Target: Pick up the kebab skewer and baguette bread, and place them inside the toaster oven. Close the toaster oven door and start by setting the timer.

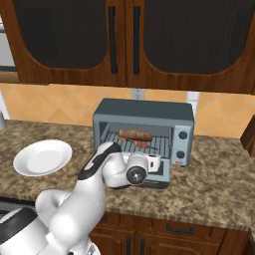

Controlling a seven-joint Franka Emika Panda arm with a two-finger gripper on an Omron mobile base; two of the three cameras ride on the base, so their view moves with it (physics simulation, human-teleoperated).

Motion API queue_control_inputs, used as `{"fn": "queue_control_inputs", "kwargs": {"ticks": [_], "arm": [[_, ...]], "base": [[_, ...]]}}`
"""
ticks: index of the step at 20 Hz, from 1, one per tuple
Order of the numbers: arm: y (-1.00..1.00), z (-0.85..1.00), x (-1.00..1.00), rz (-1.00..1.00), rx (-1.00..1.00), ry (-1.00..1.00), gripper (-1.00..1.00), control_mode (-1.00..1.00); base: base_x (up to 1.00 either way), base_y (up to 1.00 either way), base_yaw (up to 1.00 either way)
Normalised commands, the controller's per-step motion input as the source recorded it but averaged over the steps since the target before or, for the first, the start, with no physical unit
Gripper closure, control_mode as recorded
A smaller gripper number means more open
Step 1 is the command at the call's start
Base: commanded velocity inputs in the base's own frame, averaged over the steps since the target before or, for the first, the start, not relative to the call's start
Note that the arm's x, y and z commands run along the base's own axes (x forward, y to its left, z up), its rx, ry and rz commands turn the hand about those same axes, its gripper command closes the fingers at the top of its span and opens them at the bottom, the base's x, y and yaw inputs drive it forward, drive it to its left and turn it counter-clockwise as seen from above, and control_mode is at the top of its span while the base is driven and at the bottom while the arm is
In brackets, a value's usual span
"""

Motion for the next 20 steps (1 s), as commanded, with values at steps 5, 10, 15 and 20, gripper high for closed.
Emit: {"fn": "queue_control_inputs", "kwargs": {"ticks": [5, 10, 15, 20], "arm": [[0.00, 0.00, 0.25, 0.00, 0.00, 0.00, -1.00, -1.00], [0.00, 0.00, 0.24, 0.00, 0.00, 0.00, -1.00, -1.00], [0.00, 0.00, 0.23, 0.00, 0.00, 0.00, -1.00, -1.00], [0.00, 0.00, 0.20, 0.00, 0.00, 0.00, -1.00, -1.00]], "base": [[0.00, 0.00, 0.00], [0.00, 0.00, 0.00], [0.00, 0.00, 0.00], [0.00, 0.00, 0.00]]}}
